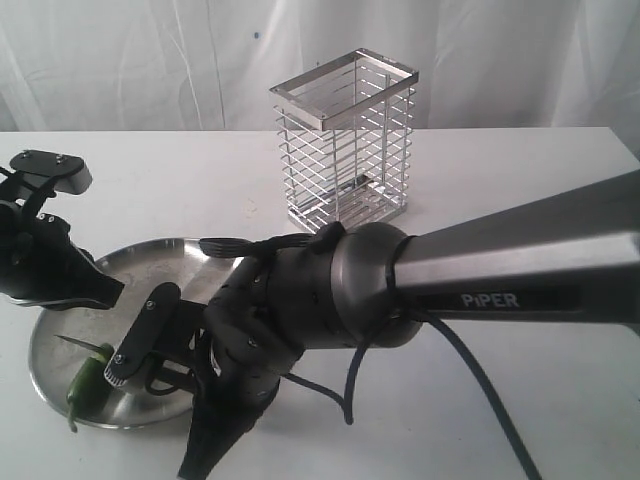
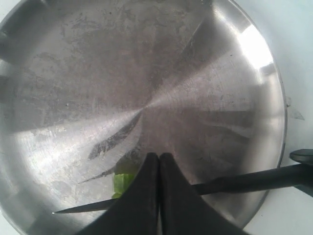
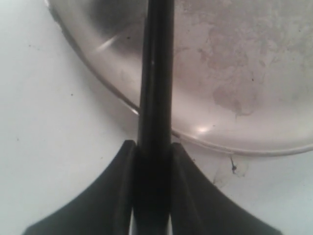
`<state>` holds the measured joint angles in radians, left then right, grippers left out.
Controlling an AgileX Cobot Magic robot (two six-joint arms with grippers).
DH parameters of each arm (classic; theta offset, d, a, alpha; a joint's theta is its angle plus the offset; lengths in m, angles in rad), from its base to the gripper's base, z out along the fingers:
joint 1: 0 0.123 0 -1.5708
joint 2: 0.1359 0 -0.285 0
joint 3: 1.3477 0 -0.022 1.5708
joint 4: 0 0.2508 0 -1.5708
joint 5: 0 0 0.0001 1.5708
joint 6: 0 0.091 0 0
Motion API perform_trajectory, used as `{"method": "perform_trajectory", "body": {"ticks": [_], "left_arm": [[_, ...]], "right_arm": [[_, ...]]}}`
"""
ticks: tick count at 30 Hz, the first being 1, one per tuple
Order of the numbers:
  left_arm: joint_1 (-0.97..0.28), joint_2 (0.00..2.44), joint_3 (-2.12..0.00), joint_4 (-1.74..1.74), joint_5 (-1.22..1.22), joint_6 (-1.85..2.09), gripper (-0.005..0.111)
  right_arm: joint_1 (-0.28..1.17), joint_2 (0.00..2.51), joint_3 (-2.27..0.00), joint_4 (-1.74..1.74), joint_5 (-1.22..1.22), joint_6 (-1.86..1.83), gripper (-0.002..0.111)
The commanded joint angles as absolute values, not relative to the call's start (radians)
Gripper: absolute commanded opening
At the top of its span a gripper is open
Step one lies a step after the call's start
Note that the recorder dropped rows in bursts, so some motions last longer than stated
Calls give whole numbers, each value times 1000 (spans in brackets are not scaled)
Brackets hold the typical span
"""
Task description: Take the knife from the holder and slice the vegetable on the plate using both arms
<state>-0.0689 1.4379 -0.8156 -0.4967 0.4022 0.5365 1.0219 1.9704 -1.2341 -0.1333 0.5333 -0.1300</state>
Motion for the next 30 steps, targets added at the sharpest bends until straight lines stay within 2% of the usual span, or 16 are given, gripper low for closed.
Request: {"method": "perform_trajectory", "body": {"ticks": [1,11,18,30], "left_arm": [[-72,1427,-810,-513,412,531,1],[-72,1429,-793,-513,403,531,1],[-72,1476,-776,-516,387,531,1],[-72,1478,-776,-520,391,531,1]], "right_arm": [[1017,1968,-1237,-124,589,-134,0],[1017,1968,-1242,-119,660,-134,0],[1017,1968,-1320,-111,792,-160,0],[1017,2028,-1404,-27,873,-224,0]]}}
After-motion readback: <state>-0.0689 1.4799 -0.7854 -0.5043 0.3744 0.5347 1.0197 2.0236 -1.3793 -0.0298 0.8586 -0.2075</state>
